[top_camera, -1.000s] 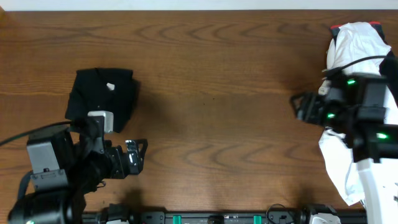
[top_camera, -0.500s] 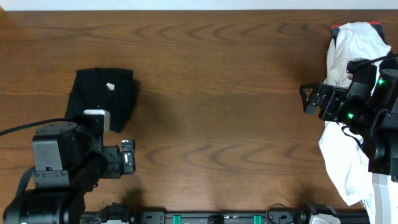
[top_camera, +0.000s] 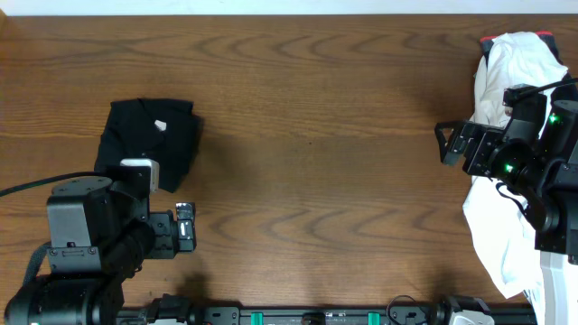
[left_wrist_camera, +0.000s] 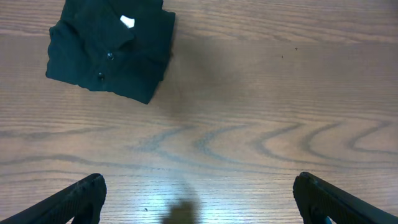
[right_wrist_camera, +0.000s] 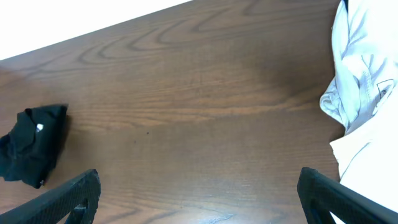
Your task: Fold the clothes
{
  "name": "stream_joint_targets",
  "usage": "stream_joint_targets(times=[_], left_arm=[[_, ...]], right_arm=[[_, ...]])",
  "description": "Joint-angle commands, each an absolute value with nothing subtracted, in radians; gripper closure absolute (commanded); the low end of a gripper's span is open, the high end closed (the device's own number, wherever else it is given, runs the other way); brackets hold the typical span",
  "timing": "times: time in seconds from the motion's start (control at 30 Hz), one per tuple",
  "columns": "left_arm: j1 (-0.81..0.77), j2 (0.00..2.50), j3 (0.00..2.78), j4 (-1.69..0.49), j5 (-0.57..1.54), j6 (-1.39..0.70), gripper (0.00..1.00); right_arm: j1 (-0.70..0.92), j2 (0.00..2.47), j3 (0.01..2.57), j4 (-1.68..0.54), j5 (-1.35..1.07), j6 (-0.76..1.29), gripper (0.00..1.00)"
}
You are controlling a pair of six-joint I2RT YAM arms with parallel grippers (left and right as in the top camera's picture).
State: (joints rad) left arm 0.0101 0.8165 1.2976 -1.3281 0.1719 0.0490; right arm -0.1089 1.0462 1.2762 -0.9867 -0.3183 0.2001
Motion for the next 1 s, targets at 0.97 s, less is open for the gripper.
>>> stream_joint_targets(times=[0.97], left_arm=[[0.005, 0.817, 1.305, -1.331, 0.155, 0.041, 0.02]], right_arm=[[-0.06, 0.003, 0.203, -0.68, -0.17, 0.186, 0.01]])
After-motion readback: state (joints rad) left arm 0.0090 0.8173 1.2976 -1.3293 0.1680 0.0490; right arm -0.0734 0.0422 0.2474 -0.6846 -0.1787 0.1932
